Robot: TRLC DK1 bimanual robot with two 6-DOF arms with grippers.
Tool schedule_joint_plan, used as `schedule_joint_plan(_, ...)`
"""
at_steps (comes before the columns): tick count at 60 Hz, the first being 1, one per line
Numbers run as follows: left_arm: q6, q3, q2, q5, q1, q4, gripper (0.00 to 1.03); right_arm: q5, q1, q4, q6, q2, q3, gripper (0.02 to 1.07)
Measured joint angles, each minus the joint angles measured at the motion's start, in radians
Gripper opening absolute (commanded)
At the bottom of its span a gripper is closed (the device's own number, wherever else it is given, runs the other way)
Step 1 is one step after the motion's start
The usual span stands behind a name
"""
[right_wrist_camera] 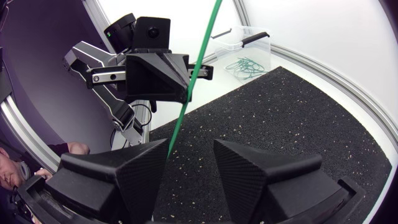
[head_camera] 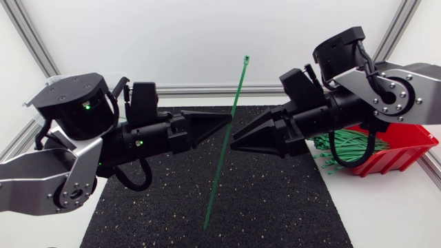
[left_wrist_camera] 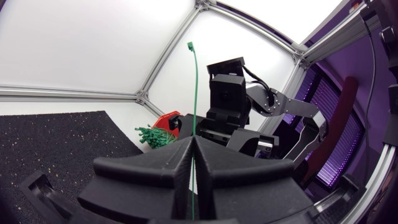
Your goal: Take a green cable tie from the red box, thread the tail through the head to close it, then place it in the transparent bin on the left.
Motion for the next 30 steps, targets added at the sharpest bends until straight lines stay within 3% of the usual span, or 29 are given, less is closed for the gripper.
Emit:
schedule_joint_plan(11, 0.0, 0.0, 0.015, -0.005, -0.01, 0.002, 0.05, -0.019, 0.005, 0.007, 0.0, -0.01, -0.003, 0.46)
schedule_joint_plan(30, 0.0, 0.0, 0.019, -0.012, -0.037, 0.006, 0.05, -0.023, 0.022, 0.029, 0.0, -0.012, -0.02, 0.27)
